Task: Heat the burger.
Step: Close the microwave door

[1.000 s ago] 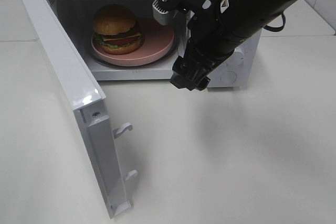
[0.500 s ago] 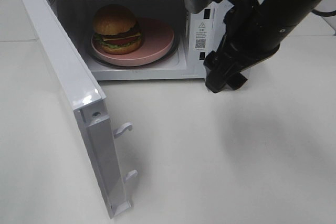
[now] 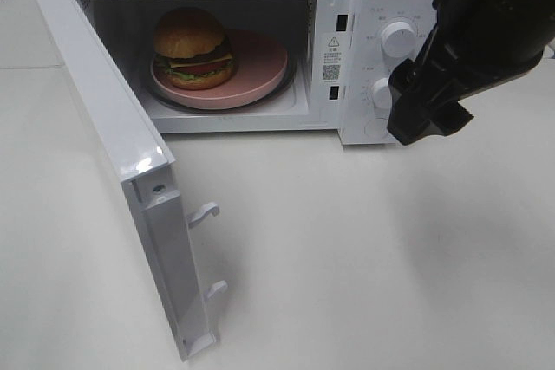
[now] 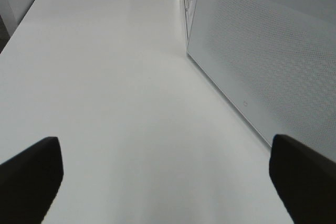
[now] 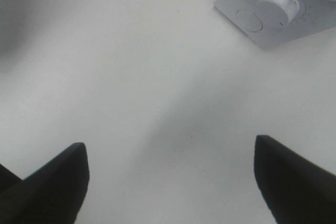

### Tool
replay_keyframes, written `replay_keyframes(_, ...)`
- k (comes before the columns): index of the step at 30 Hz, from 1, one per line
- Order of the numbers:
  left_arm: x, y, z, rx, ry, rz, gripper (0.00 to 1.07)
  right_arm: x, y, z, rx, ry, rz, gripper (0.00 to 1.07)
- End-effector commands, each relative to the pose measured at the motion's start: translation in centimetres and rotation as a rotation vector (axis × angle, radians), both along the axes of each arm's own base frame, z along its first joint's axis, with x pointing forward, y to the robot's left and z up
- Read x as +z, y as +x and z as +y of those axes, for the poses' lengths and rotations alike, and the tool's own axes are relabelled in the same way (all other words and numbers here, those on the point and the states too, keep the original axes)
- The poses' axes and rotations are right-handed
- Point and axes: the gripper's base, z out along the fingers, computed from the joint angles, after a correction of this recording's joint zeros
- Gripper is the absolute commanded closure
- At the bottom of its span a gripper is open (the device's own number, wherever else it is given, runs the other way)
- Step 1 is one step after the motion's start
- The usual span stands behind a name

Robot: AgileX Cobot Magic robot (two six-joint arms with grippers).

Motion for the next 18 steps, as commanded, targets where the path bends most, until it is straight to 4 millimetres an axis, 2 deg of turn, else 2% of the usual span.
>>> replay_keyframes(1,0.0,-0.2,0.0,-0.007,-0.002,-0.013,0.07,0.1,-0.5,-0.3,-0.016,0.003,0.017,0.31)
replay_keyframes(3,0.0,-0.2,0.0,-0.007,-0.002,-0.013,0.07,0.1,-1.6,-1.1,-0.020,0.017,0.001,0.31)
replay_keyframes(9,0.0,-0.2,0.0,-0.007,-0.002,-0.013,0.07,-0.4,-2.7,-2.0,-0.057,0.027,0.007,0.31)
replay_keyframes(11,0.0,-0.2,0.0,-0.007,-0.002,-0.013,0.07,-0.8,-2.9,-4.3,-0.167,0.041,0.012,0.31)
replay_keyframes(14,0.0,-0.2,0.0,-0.007,-0.002,-0.013,0.07,-0.8,-3.0,-4.9,-0.196,0.046,0.010,0.31)
replay_keyframes(16,0.0,-0.2,0.0,-0.007,-0.002,-0.013,0.07,-1.0,-3.5,-7.5,-0.312,0.057,0.001,0.31)
replay_keyframes(18,0.0,-0.2,0.0,-0.007,-0.002,-0.013,0.07,-1.0,-3.7,-8.0,-0.335,0.062,-0.002,0.31)
